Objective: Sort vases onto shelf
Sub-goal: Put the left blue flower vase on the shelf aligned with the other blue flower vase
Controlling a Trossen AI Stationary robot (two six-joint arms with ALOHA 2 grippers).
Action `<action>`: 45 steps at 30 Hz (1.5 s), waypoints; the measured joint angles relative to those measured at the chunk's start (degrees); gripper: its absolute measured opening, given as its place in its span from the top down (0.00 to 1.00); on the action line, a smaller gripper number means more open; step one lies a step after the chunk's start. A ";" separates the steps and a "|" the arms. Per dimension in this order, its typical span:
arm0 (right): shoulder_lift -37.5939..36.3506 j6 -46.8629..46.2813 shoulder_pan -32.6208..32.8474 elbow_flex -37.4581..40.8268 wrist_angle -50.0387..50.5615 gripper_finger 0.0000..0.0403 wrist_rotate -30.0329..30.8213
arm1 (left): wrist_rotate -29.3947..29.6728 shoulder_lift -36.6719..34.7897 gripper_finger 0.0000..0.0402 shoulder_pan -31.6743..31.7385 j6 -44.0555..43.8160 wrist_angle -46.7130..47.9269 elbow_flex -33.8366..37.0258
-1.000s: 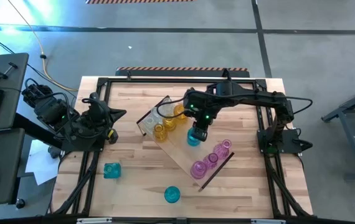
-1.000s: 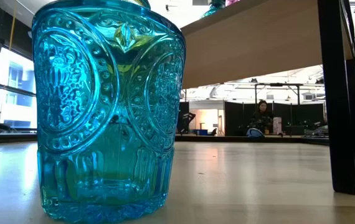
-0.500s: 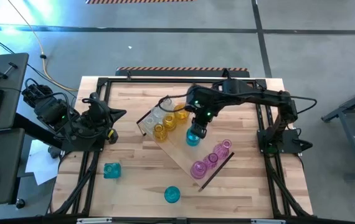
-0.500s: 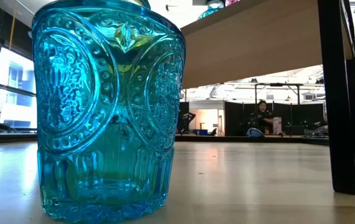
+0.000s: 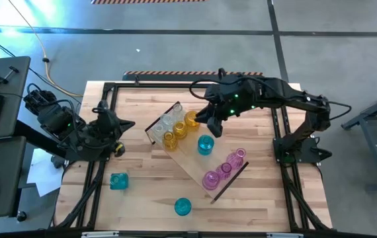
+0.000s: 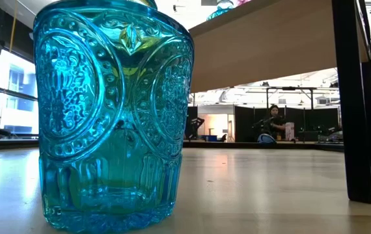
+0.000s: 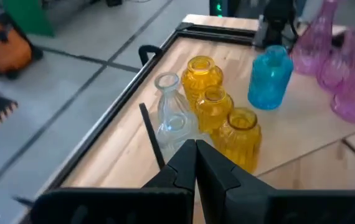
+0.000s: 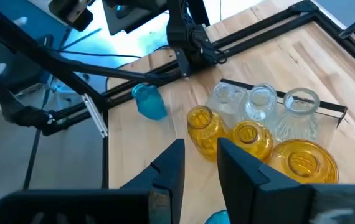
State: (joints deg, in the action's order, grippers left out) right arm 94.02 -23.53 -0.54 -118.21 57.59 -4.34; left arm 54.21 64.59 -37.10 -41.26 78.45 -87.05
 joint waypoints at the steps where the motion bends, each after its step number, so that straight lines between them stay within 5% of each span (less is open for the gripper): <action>1: 0.00 0.00 0.02 0.00 0.01 0.81 -0.21 | -0.26 0.18 1.00 0.00 1.36 -0.02 0.00; 9: 0.39 -4.48 1.12 0.07 -0.04 0.81 -0.33 | -17.03 0.36 1.00 0.00 7.94 0.52 0.00; 16: 0.37 -2.35 5.37 0.07 -0.05 0.81 2.05 | -34.89 0.52 1.00 -0.66 -0.11 7.43 1.29; 23: 0.16 0.88 10.20 0.09 2.27 0.81 5.93 | -41.63 0.27 0.90 -2.78 -7.34 7.67 10.89; 29: -2.76 0.95 14.93 0.11 7.28 0.81 13.84 | -45.07 -0.01 0.66 -4.16 -18.42 6.07 20.81; 36: -6.73 -1.49 19.82 0.09 8.23 0.81 18.38 | -48.63 0.01 0.37 -6.10 -23.59 -6.10 26.33; 45: -7.56 -1.03 24.81 0.09 10.45 0.81 22.93 | -55.56 1.72 0.31 -9.95 -28.54 -9.19 30.73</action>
State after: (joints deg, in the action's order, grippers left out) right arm 86.46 -24.56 24.28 -118.13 68.04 18.59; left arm -1.35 66.32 -47.05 -69.80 69.26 -56.31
